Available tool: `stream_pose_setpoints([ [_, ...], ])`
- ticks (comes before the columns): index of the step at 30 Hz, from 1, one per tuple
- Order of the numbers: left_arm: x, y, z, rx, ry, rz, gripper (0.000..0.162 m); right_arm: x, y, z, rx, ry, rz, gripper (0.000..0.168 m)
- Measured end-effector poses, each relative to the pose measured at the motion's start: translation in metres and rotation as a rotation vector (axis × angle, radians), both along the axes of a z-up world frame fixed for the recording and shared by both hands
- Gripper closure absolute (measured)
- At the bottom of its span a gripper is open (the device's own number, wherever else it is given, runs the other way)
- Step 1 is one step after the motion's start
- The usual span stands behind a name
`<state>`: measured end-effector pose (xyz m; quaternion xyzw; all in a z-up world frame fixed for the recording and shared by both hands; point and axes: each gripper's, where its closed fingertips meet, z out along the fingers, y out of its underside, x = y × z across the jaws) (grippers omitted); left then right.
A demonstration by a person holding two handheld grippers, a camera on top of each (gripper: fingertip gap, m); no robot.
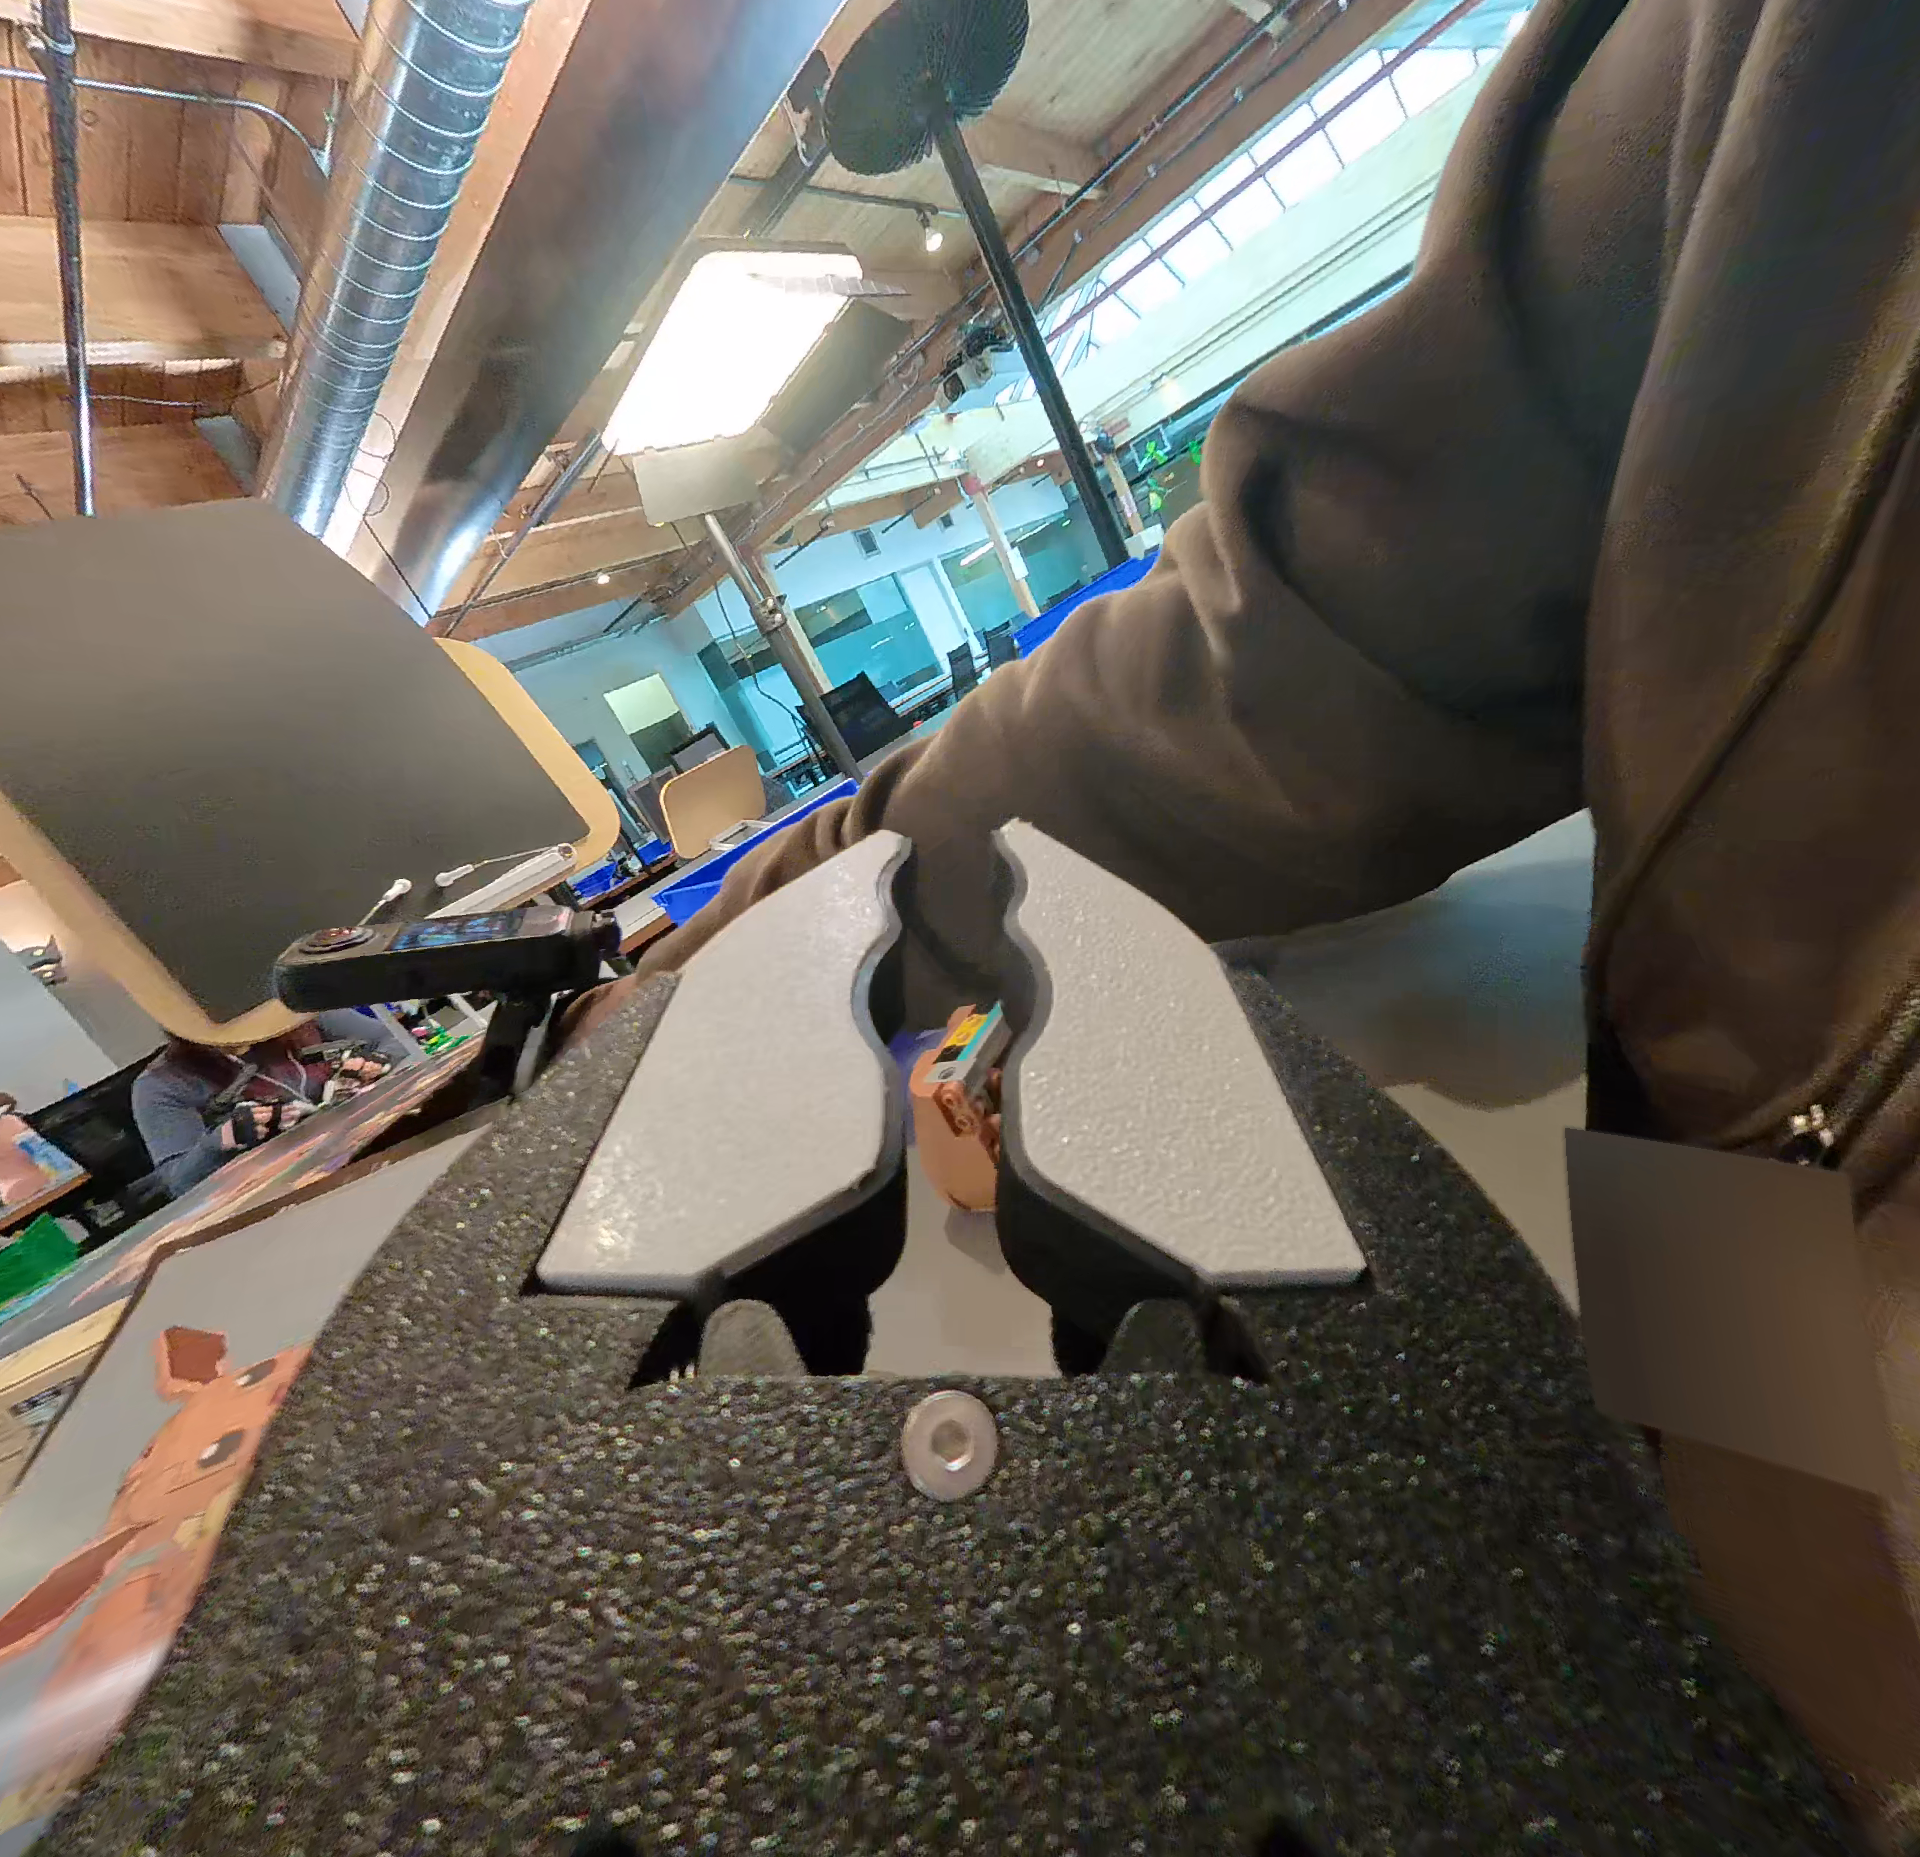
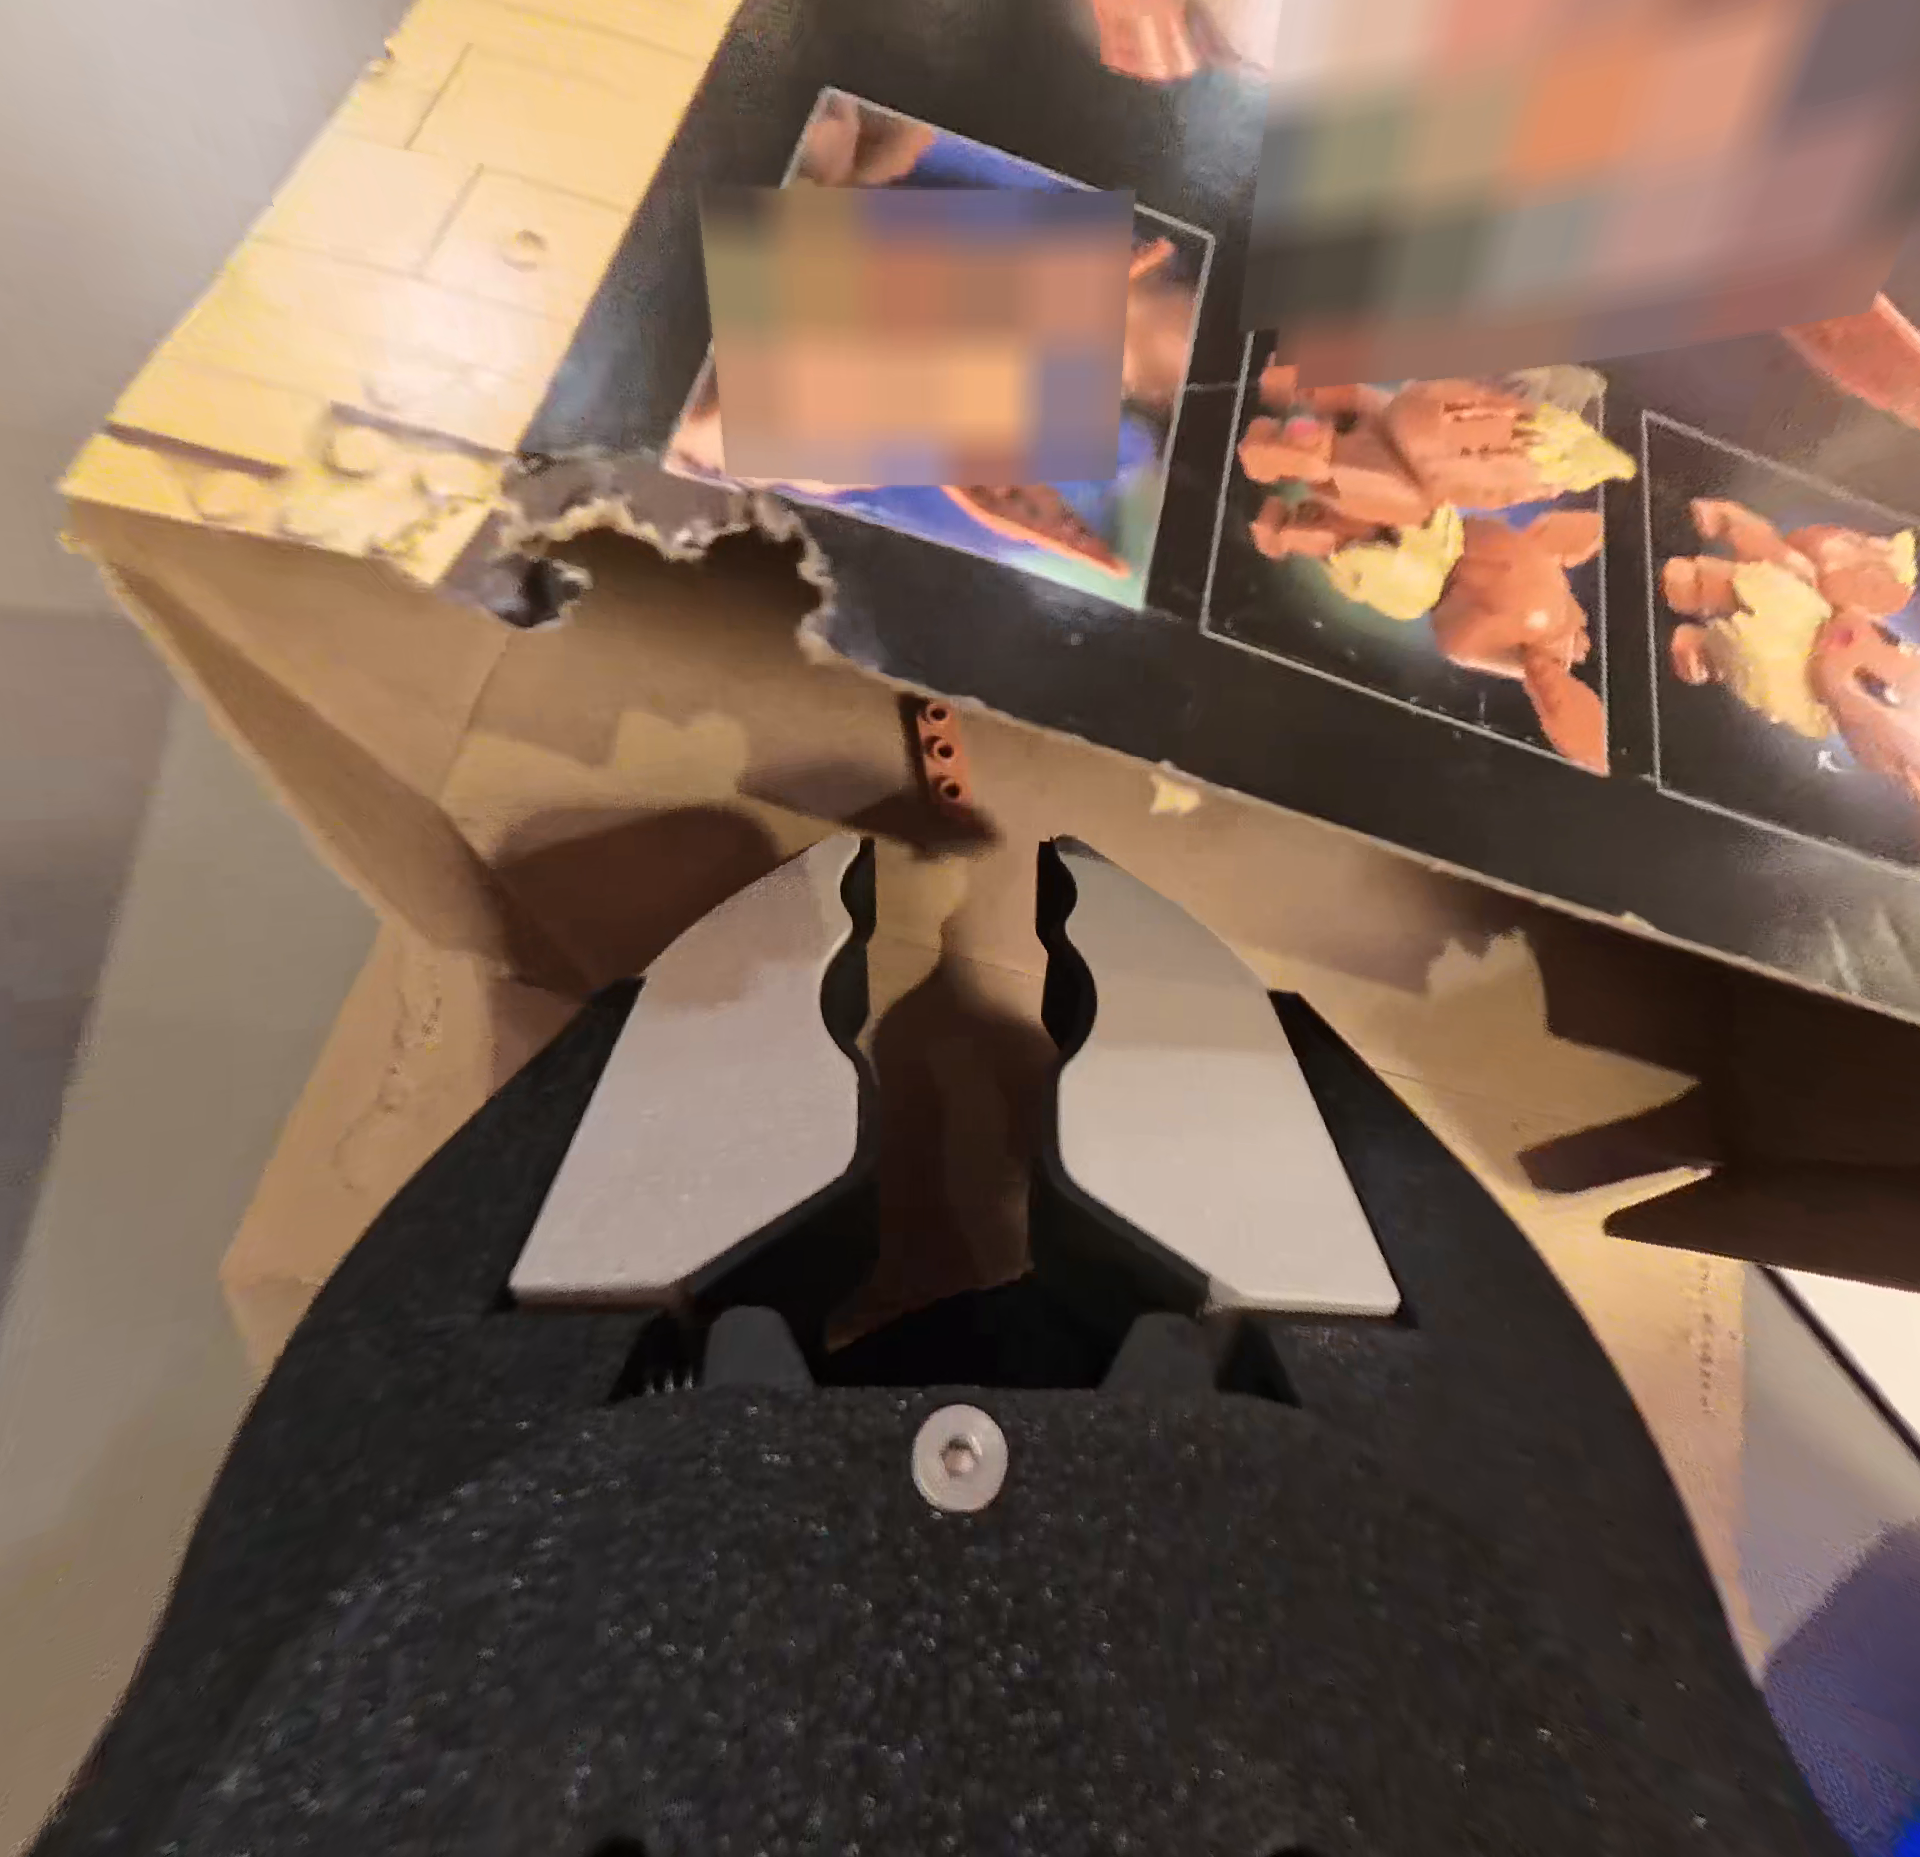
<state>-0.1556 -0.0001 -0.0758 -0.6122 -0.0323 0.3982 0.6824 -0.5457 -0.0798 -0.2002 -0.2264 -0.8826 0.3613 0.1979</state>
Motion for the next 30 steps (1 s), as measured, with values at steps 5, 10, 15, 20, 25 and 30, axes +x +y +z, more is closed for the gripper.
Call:
stream_pose_setpoints([
  [5, 0.005, 0.004, -0.004, -0.006, -0.016, -0.036, 0.149, -0.005, 0.0, 0.002, 0.001, -0.026, -0.017, 0.14],
  [10, 0.007, 0.007, -0.007, -0.017, -0.026, -0.055, 0.15, 0.0, -0.002, 0.014, 0.055, 0.016, -0.008, 0.138],
  [15, 0.008, 0.01, -0.01, -0.045, -0.024, -0.061, 0.15, -0.002, -0.009, 0.019, 0.068, 0.078, 0.011, 0.138],
  [20, 0.009, 0.012, -0.013, -0.062, -0.024, -0.068, 0.15, -0.003, -0.014, 0.006, 0.045, 0.047, 0.024, 0.138],
  [25, 0.011, 0.014, -0.015, -0.075, -0.027, -0.078, 0.15, -0.005, -0.012, 0.0, 0.025, 0.02, 0.017, 0.135],
  [30, 0.012, 0.017, -0.018, -0.094, -0.03, -0.087, 0.15, -0.006, -0.015, -0.003, 0.001, -0.029, 0.027, 0.139],
])
